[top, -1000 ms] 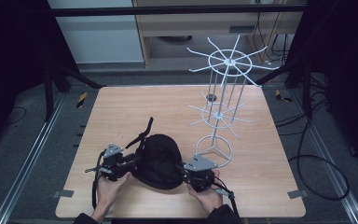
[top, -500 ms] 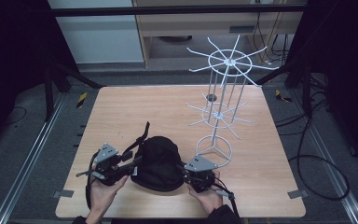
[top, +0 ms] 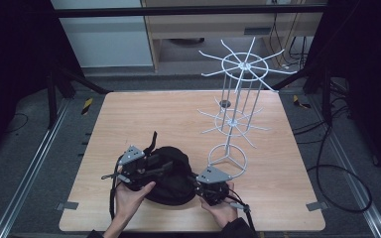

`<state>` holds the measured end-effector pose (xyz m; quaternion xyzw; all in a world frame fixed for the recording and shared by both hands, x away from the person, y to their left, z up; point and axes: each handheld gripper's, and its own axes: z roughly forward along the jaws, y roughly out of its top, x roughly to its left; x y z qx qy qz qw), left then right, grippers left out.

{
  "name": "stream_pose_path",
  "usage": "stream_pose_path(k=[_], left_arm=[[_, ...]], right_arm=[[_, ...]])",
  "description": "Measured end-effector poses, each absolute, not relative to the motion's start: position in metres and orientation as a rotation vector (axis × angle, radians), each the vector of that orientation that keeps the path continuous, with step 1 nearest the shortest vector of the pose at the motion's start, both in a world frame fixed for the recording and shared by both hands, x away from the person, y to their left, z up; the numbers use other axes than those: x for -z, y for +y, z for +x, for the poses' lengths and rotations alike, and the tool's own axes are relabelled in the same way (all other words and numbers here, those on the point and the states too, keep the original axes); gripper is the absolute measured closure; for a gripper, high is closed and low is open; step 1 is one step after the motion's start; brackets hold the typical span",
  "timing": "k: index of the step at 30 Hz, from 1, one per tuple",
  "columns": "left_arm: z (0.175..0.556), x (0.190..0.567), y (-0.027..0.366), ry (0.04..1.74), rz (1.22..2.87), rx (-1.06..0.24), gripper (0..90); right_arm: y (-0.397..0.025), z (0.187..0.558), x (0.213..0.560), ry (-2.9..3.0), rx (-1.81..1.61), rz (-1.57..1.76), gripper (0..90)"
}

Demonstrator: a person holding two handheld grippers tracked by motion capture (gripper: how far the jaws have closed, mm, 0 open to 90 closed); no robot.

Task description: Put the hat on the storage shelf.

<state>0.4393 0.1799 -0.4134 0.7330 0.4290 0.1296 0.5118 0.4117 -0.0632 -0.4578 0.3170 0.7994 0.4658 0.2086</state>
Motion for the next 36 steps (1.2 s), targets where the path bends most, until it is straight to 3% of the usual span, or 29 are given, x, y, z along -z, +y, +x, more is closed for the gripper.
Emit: stream_pose_path(k=[20,24,33,36], left_arm=[[0.447,0.419,0.16,1.099,1.765,-0.32,23.8],[0.447,0.422,0.157,1.096,1.756,-0.247,24.9],[0.447,0.417,0.158,1.087,1.733,-0.244,25.4],[0.446,0.417,0.16,1.1,1.733,-0.275,34.5]], right_arm=[[-0.055,0.408,0.462,2.277,-1.305,0.806,83.4],[-0.054,0.407,0.462,2.275,-1.316,0.779,83.5],[-0.045,0.404,0.463,2.327,-1.327,0.693,83.5],[-0.045,0.403,0.463,2.332,-1.331,0.678,83.3]])
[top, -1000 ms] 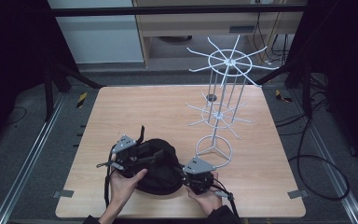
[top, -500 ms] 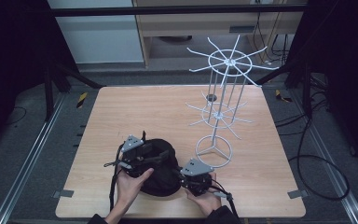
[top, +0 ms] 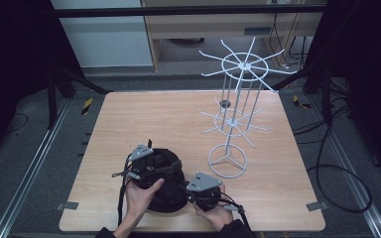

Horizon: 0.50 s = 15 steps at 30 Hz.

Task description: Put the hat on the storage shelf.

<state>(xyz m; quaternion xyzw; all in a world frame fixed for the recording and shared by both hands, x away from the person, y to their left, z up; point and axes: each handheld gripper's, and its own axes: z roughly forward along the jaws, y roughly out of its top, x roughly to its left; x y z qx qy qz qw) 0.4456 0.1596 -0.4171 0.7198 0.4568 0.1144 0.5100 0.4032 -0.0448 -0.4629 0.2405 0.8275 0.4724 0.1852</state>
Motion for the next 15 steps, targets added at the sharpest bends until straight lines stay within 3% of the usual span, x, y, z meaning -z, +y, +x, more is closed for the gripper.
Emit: stream_pose_path(k=[15], left_arm=[[0.4429,0.4218,0.1555,1.074,1.75,-0.219,77.5]], right_arm=[[-0.0435,0.4039,0.4662,2.346,-1.353,0.705,77.2]])
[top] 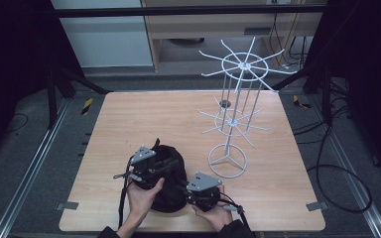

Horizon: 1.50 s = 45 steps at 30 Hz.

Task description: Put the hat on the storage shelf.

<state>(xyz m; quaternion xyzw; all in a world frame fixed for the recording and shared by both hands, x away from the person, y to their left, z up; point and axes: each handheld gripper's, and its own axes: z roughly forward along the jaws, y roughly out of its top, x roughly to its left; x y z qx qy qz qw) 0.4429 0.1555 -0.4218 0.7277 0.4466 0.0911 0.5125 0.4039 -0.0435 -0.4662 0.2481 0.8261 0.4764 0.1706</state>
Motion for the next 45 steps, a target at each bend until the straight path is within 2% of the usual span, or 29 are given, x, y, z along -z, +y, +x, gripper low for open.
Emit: stream_pose_path(k=[3,8,15,20,25,31,33,35,38,39,41,45], left_arm=[[0.442,0.42,0.158,1.057,1.748,-0.205,81.7],[0.438,0.411,0.164,1.027,1.719,-0.222,83.9],[0.427,0.386,0.176,0.949,1.668,-0.292,84.9],[0.418,0.374,0.177,0.882,1.65,-0.295,85.2],[0.41,0.372,0.169,0.827,1.668,-0.278,85.2],[0.407,0.374,0.163,0.782,1.683,-0.262,85.2],[0.405,0.374,0.16,0.771,1.689,-0.259,85.2],[0.404,0.375,0.159,0.763,1.694,-0.255,85.2],[0.403,0.376,0.155,0.756,1.706,-0.27,85.2],[0.402,0.377,0.154,0.757,1.713,-0.284,85.2],[0.401,0.378,0.153,0.759,1.721,-0.333,84.9],[0.399,0.38,0.158,0.766,1.73,-0.395,84.1]], right_arm=[[-0.045,0.403,0.465,2.343,-1.387,0.704,73.4],[-0.052,0.399,0.455,2.321,-1.473,0.692,58.8],[-0.081,0.398,0.437,2.209,-1.57,0.756,53.4],[-0.083,0.404,0.443,2.212,-1.56,0.817,47.3],[-0.081,0.408,0.45,2.201,-1.531,0.86,37.3],[-0.083,0.417,0.454,2.196,-1.618,0.956,34.9],[-0.081,0.419,0.457,2.204,-1.647,0.978,37.8],[-0.08,0.42,0.458,2.203,-1.654,0.981,50.2],[-0.079,0.418,0.457,2.211,-1.645,0.962,76.4],[-0.079,0.417,0.456,2.215,-1.64,0.953,81.4],[-0.079,0.414,0.453,2.206,-1.601,0.933,85.7],[-0.083,0.413,0.447,2.192,-1.532,0.91,86.3]])
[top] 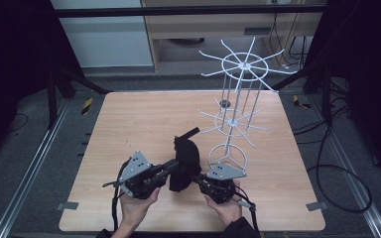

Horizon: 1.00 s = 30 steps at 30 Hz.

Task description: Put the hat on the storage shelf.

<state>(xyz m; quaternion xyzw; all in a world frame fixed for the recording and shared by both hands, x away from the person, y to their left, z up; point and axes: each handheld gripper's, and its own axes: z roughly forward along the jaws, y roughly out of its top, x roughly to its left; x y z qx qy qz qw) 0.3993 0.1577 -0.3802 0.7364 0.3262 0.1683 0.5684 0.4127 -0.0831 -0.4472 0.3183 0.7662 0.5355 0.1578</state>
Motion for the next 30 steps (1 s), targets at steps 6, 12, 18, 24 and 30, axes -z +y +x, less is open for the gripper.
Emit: stream_pose_path(k=[6,12,18,24,30], left_arm=[[0.397,0.389,0.17,0.808,1.749,-0.444,83.3],[0.392,0.401,0.193,0.865,1.769,-0.506,83.3],[0.392,0.414,0.222,0.959,1.786,-0.54,83.3],[0.397,0.428,0.243,1.037,1.822,-0.564,83.3],[0.404,0.442,0.256,1.109,1.871,-0.566,83.1]], right_arm=[[-0.08,0.409,0.437,2.195,-1.421,0.867,86.2],[-0.062,0.408,0.432,2.254,-1.345,0.807,86.1],[-0.033,0.413,0.432,2.283,-1.337,0.798,85.0],[-0.007,0.42,0.436,2.284,-1.341,0.801,84.9],[0.01,0.424,0.442,2.274,-1.361,0.806,81.1]])
